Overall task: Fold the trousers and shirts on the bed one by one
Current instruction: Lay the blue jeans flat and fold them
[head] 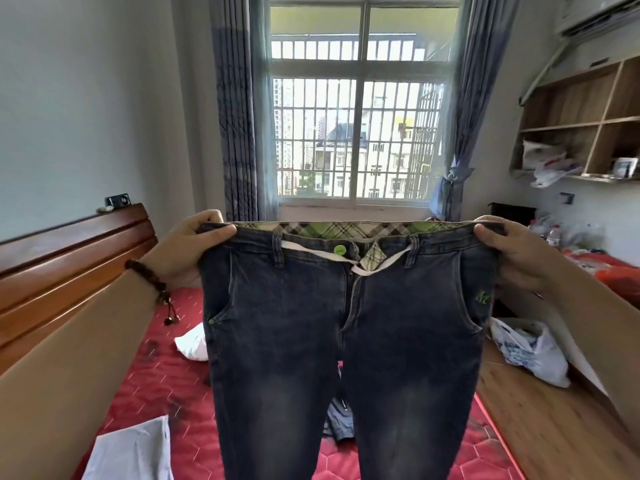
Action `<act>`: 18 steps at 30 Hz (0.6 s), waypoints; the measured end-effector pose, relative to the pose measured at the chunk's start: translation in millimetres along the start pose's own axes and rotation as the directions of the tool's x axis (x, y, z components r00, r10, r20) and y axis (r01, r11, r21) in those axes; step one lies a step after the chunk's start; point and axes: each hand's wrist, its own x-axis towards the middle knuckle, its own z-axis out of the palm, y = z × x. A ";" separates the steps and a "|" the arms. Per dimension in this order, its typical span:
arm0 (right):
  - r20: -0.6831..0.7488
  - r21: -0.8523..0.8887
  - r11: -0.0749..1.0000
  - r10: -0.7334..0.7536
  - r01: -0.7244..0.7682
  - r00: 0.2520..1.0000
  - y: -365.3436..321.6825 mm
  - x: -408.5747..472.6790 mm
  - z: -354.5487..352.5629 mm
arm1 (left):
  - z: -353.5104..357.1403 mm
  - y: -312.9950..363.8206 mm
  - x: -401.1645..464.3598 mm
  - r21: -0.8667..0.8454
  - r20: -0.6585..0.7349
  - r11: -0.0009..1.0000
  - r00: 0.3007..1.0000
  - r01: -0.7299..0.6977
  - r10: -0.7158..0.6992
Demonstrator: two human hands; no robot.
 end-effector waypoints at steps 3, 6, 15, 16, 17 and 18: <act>-0.228 0.000 0.998 0.058 -0.060 0.972 13.8 10.1 14.1 | 14.6 -14.5 4.2 -0.084 -0.184 0.981 0.965 0.173 -0.186; -0.498 -0.178 0.971 0.049 -0.158 0.866 35.1 20.4 47.4 | 41.0 -42.8 17.4 0.077 -0.467 0.958 0.859 0.276 -0.210; -0.227 0.138 0.972 0.216 -0.188 0.950 35.1 11.1 175.7 | 157.1 -55.3 33.5 0.111 -0.392 0.980 0.913 0.164 -0.109; -0.195 0.144 0.968 0.233 -0.208 0.953 33.8 8.9 183.9 | 162.7 -53.5 32.4 0.107 -0.331 0.979 0.935 0.171 -0.127; -0.166 0.151 0.963 0.249 -0.225 0.954 32.3 7.3 189.0 | 165.7 -52.9 31.8 0.077 -0.272 0.983 0.952 0.165 -0.139; -0.131 0.172 0.954 0.269 -0.245 0.954 30.0 6.1 191.3 | 166.2 -53.1 30.5 0.055 -0.225 0.986 0.964 0.155 -0.139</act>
